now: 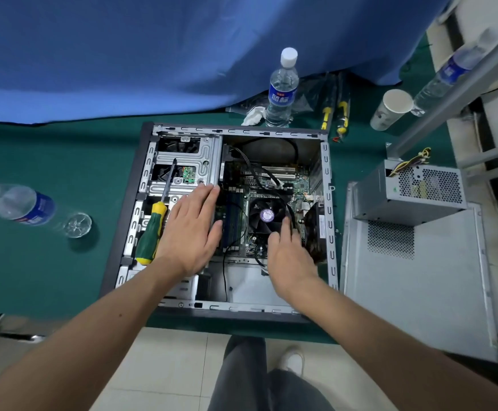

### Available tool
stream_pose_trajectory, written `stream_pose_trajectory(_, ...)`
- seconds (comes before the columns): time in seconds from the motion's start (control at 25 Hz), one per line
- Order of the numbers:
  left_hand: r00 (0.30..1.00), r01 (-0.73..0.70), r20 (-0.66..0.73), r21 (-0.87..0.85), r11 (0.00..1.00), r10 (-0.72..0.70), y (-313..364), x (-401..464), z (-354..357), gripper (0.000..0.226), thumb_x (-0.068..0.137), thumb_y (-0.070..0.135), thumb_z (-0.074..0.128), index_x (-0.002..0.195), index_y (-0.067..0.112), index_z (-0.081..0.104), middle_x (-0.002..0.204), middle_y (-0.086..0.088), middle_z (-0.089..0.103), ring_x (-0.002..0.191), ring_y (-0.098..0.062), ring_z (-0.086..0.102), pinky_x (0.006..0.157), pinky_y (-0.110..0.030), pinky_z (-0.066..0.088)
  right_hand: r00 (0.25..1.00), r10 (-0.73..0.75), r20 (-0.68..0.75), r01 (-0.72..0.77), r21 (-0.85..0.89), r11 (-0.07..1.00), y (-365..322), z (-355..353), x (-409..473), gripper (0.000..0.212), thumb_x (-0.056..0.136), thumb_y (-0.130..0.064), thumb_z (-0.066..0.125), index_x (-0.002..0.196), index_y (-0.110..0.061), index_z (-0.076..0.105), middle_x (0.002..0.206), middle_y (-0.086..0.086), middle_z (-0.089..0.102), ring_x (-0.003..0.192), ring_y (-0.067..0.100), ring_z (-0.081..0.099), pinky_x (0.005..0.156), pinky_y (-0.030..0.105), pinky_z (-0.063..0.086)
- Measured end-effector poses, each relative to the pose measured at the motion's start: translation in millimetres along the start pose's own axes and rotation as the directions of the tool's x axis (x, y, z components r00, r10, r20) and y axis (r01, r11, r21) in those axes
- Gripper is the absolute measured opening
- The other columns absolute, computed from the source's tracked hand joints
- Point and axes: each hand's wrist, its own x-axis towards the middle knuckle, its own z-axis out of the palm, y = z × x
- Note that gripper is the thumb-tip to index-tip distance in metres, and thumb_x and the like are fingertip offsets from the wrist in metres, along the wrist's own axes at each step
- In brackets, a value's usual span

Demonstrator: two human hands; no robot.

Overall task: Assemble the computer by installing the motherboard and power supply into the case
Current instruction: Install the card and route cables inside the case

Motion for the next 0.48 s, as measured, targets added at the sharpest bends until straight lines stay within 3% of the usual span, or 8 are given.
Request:
stream_pose_trajectory(0.08, 1.0, 0.004, -0.004, 0.0, 1.0, -0.004, -0.2, 1.1, -0.1, 0.065, 0.099, 0.043, 0.024, 0.156, 0.013, 0.017, 0.159, -0.004, 0.021, 0.149, -0.019, 0.014, 0.123, -0.038, 0.007, 0.999, -0.037, -0.009, 0.037, 0.01, 0.999, 2.9, 4.8, -0.9, 0.053, 0.081, 0.013, 0.055, 0.126, -0.006, 0.035, 0.162, 0.022, -0.005, 0.148, 0.037, 0.012, 0.105, 0.04, 0.043)
stream_pose_trajectory(0.16, 1.0, -0.001, 0.001, 0.0, 1.0, 0.001, 1.7, 1.0, 0.5, 0.066, 0.098, 0.043, 0.024, 0.156, 0.012, 0.017, 0.159, -0.005, 0.022, 0.149, -0.02, 0.014, 0.123, -0.039, 0.009, 1.0, -0.012, 0.0, 0.012, 0.057, 0.998, 3.9, 3.2, 0.7, 0.047, 0.082, 0.011, 0.053, 0.122, -0.006, 0.036, 0.162, 0.023, -0.004, 0.144, 0.037, 0.025, 0.1, 0.04, 0.047)
stream_pose_trajectory(0.28, 1.0, -0.009, 0.004, 0.007, 1.0, 0.009, 2.0, 0.7, 0.3, 0.067, 0.097, 0.043, 0.024, 0.156, 0.011, 0.018, 0.159, -0.006, 0.022, 0.149, -0.021, 0.014, 0.122, -0.04, 0.01, 0.997, 0.076, -0.008, -0.072, 0.228, 0.971, 1.7, -2.1, 6.7, 0.038, 0.085, 0.01, 0.051, 0.115, -0.008, 0.036, 0.158, 0.03, 0.005, 0.103, 0.035, 0.057, 0.076, 0.04, 0.052)
stream_pose_trajectory(0.32, 1.0, -0.011, 0.003, 0.009, 1.0, 0.011, 1.5, 1.0, -0.1, 0.068, 0.097, 0.043, 0.024, 0.156, 0.011, 0.018, 0.159, -0.006, 0.022, 0.149, -0.021, 0.014, 0.122, -0.04, 0.01, 0.996, 0.092, 0.016, -0.093, 0.292, 0.952, 1.6, -2.2, 9.1, 0.037, 0.086, 0.009, 0.05, 0.117, -0.007, 0.037, 0.157, 0.029, 0.009, 0.094, 0.032, 0.059, 0.07, 0.038, 0.051)
stream_pose_trajectory(0.48, 1.0, -0.014, 0.003, 0.012, 1.0, 0.014, 1.6, 2.0, 0.5, 0.069, 0.096, 0.044, 0.024, 0.156, 0.01, 0.018, 0.159, -0.007, 0.022, 0.15, -0.021, 0.014, 0.121, -0.04, 0.01, 0.973, 0.122, 0.197, -0.197, 0.421, 0.886, 13.7, 2.8, 18.8, 0.045, 0.091, 0.006, 0.043, 0.134, -0.002, 0.034, 0.149, 0.025, 0.032, 0.093, 0.024, 0.054, 0.059, 0.026, 0.04)
